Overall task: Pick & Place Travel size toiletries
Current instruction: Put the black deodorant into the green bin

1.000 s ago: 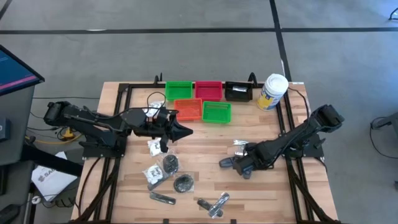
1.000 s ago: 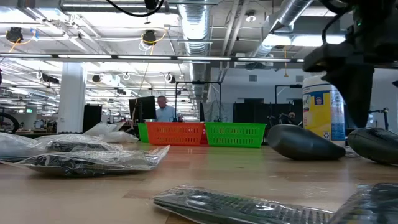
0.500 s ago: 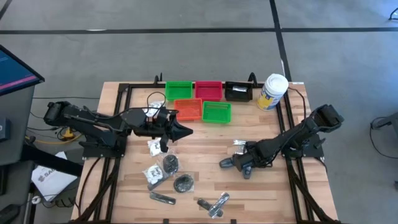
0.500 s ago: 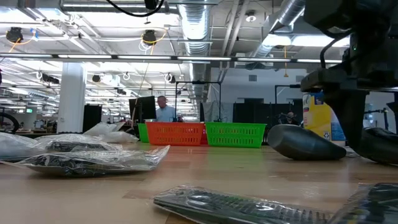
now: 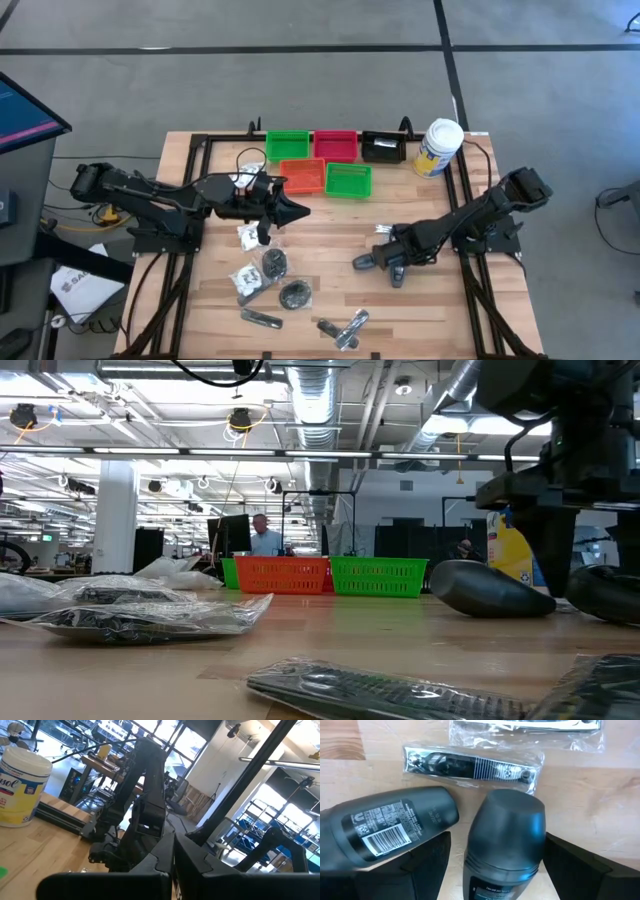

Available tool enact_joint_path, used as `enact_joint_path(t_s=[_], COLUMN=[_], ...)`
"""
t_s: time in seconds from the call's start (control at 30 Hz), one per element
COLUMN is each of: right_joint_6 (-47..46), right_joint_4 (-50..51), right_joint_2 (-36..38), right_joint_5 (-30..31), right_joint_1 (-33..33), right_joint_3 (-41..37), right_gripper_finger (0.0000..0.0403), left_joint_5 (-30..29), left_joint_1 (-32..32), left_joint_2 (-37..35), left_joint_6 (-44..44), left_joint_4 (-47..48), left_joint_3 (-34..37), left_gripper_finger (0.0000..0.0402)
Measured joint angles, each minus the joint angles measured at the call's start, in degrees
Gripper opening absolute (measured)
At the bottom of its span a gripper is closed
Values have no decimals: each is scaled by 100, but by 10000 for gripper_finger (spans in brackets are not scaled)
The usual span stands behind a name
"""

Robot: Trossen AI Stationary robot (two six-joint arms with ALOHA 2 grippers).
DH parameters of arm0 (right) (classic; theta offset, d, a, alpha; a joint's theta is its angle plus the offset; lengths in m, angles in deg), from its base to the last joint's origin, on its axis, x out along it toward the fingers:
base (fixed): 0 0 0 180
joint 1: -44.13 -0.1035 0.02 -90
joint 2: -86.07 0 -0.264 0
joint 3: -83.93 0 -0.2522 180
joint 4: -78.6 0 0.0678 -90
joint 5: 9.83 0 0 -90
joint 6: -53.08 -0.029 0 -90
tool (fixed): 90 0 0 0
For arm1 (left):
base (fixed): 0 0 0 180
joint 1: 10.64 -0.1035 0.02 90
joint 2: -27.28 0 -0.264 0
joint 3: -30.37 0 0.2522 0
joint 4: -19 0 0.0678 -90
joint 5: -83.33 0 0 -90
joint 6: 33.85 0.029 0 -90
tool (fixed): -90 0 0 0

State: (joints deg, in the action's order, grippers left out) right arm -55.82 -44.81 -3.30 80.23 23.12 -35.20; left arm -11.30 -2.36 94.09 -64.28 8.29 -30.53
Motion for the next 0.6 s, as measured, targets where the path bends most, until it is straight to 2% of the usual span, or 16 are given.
enact_joint_path(t_s=[0.33,0.6], right_joint_6=[122,-212], right_joint_4=[-57,-84], right_joint_2=[0,0], right_joint_5=[-151,-80], right_joint_1=[-126,-389], right_joint_3=[0,0], right_gripper_finger=[296,296], left_joint_5=[1,1], left_joint_1=[-1,-1], left_joint_2=[0,0], left_joint_6=[4,2], left_joint_4=[0,0], left_joint_3=[0,0], left_gripper_finger=[7,7])
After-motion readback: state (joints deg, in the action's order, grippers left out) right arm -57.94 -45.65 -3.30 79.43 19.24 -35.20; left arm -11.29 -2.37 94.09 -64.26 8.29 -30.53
